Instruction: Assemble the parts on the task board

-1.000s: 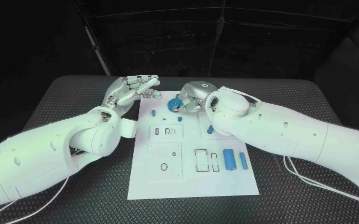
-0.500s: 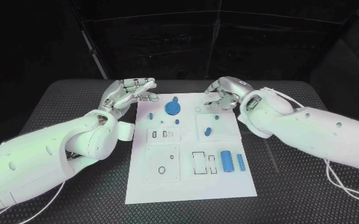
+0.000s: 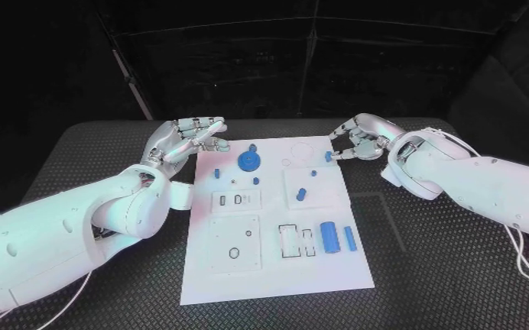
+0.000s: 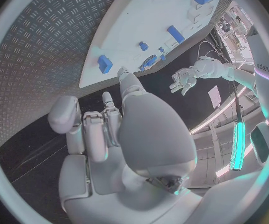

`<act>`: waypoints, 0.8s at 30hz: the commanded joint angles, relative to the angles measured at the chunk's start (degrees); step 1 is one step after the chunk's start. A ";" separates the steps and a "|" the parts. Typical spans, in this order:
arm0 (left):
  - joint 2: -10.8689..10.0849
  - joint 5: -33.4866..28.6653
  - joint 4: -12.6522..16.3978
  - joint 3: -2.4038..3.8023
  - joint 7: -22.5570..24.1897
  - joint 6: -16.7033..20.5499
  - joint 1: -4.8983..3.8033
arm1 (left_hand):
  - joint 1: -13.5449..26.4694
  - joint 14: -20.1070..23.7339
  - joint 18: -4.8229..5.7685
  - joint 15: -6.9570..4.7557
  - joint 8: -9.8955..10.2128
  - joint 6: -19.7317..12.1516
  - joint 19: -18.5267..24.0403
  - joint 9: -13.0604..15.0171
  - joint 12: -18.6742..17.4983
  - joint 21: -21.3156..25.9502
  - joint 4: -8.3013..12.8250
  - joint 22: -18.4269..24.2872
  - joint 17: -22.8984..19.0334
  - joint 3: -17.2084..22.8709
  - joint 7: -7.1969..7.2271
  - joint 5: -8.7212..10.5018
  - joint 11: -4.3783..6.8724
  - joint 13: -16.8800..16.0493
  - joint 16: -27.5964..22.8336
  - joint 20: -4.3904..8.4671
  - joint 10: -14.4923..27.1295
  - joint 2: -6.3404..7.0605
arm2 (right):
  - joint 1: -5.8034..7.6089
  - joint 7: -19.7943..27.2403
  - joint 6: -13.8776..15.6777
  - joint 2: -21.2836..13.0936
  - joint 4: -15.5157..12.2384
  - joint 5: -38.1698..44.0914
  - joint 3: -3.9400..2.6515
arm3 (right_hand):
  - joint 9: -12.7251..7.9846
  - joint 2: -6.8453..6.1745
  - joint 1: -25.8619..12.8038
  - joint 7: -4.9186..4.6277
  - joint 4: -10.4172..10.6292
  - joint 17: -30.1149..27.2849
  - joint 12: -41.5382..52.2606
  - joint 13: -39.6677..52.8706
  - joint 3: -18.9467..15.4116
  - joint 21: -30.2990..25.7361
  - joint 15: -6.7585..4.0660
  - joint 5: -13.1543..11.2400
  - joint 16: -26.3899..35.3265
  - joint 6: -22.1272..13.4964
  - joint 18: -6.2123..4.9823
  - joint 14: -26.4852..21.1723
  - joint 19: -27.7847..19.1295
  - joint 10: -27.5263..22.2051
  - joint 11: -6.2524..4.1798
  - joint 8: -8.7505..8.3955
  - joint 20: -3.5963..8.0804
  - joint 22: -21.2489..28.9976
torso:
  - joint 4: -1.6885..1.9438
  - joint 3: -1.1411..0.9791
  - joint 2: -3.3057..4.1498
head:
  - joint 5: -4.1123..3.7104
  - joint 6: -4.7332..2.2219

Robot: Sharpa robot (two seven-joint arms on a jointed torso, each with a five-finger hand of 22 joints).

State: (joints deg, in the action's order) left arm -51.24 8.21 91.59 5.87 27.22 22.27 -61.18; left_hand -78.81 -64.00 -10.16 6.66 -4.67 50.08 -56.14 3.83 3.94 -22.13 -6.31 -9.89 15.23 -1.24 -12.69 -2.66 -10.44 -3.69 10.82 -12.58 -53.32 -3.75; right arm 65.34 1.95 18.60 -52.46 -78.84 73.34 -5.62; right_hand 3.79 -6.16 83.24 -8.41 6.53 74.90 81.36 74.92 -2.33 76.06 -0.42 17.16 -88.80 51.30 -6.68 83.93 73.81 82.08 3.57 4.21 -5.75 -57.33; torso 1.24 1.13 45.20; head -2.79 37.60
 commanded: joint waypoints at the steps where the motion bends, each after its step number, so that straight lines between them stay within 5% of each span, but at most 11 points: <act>1: 0.18 0.22 -0.14 0.05 0.24 -0.80 -0.01 | -0.12 0.06 -0.16 0.26 0.36 0.25 0.39 -0.06 -0.29 0.16 0.23 0.07 0.05 0.02 -0.15 -0.23 0.04 0.07 -0.24 -0.18 0.23 -0.34 | 0.08 3.29 -2.36 0.41 0.78 -2.48 -0.03 | -0.09 0.31 0.57 0.04 -0.32 10.86 -0.21 3.83 -0.11 -0.40 -0.21 -0.35 0.23 -0.45 0.58 5.12 -0.09 -0.16 -0.04 -0.25 0.22 0.07 | 0.04 0.20 0.04 | -0.17 0.12; 24: 0.24 0.22 -0.38 0.05 -0.08 -1.09 0.03 | -0.22 0.08 -0.16 0.26 0.39 0.27 0.41 -0.06 -0.28 0.16 0.34 0.08 0.09 0.06 -0.13 -0.23 0.05 0.07 -0.30 -0.18 0.24 -0.36 | -0.19 2.33 -5.93 2.45 4.01 -1.22 -0.02 | 0.50 2.09 1.28 -0.42 -1.22 11.54 0.39 4.62 0.60 -0.17 0.08 -0.73 0.02 3.08 0.71 5.29 0.36 0.41 0.33 1.48 -0.01 -0.52 | 0.06 0.28 -0.01 | -0.05 0.86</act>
State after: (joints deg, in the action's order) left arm -51.06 8.21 91.05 5.86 27.07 22.03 -61.10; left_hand -78.81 -64.00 -10.16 6.66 -4.67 50.08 -56.14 3.83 3.94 -22.13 -6.31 -9.90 15.27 -1.24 -12.69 -2.67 -10.44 -3.69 10.82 -12.59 -53.33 -3.75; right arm 65.08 4.21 13.90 -50.14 -74.84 71.56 -5.61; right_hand 4.22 -4.63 84.75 -8.78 5.62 74.94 81.42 74.93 -1.73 75.86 -0.41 16.74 -88.80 54.15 -6.67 83.93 73.81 82.30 3.80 5.35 -5.75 -57.79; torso 1.27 1.42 45.21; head -2.77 38.41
